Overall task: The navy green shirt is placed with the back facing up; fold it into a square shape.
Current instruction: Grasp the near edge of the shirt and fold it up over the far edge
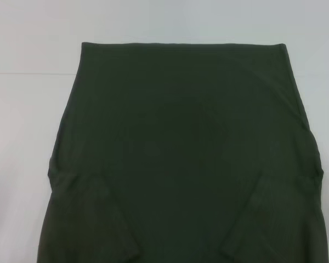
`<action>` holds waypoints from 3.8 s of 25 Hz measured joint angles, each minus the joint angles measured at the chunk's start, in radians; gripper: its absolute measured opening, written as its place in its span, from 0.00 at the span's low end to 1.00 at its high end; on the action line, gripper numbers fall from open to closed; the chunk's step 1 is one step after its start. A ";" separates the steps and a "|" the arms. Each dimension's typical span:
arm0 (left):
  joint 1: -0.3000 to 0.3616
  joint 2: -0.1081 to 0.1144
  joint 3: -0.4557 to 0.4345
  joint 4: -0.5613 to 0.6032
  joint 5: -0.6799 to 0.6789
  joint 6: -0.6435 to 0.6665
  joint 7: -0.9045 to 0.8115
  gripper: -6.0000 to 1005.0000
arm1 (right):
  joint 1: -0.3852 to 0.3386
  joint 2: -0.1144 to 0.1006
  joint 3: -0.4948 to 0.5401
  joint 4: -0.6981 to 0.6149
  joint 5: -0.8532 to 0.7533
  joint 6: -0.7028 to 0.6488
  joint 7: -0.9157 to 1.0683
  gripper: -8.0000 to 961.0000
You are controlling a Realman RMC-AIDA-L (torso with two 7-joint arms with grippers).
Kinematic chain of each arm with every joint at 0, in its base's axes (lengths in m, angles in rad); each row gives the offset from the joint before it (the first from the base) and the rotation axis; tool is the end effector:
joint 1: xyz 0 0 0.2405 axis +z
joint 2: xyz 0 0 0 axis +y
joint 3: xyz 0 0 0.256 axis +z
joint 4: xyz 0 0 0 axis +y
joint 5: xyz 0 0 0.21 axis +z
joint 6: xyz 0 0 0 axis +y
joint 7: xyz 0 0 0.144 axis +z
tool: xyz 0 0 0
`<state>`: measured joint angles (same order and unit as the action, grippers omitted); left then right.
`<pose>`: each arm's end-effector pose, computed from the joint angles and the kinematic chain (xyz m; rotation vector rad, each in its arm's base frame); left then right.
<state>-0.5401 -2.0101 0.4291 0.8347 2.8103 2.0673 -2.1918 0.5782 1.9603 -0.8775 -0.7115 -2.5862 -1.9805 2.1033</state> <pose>-0.3186 0.2466 0.0581 2.3186 1.8581 -0.0970 0.3001 0.2625 0.0307 2.4343 -1.4226 0.3497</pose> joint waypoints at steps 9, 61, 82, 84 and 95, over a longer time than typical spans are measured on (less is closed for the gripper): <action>0.006 -0.010 0.045 0.000 0.015 0.004 0.001 0.04 | 0.000 0.001 -0.038 0.033 0.000 0.001 -0.031 0.03; -0.073 -0.046 -0.216 -0.253 -0.694 -0.665 0.167 0.04 | 0.001 0.036 0.479 0.012 0.447 0.565 -0.071 0.03; -0.142 -0.099 -0.199 -0.270 -0.730 -0.907 0.257 0.04 | 0.018 0.063 0.362 0.076 0.517 0.859 -0.122 0.03; -0.141 -0.101 -0.195 -0.274 -0.737 -0.926 0.258 0.04 | 0.020 0.069 0.358 0.077 0.518 0.883 -0.122 0.03; -0.143 -0.112 -0.191 -0.319 -0.740 -1.027 0.282 0.04 | 0.041 0.086 0.359 0.117 0.519 0.980 -0.116 0.04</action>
<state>-0.6826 -2.1221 0.2382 0.5152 2.0702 1.0399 -1.9103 0.6189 2.0460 -0.5189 -0.5944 -2.0676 -1.0005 1.9875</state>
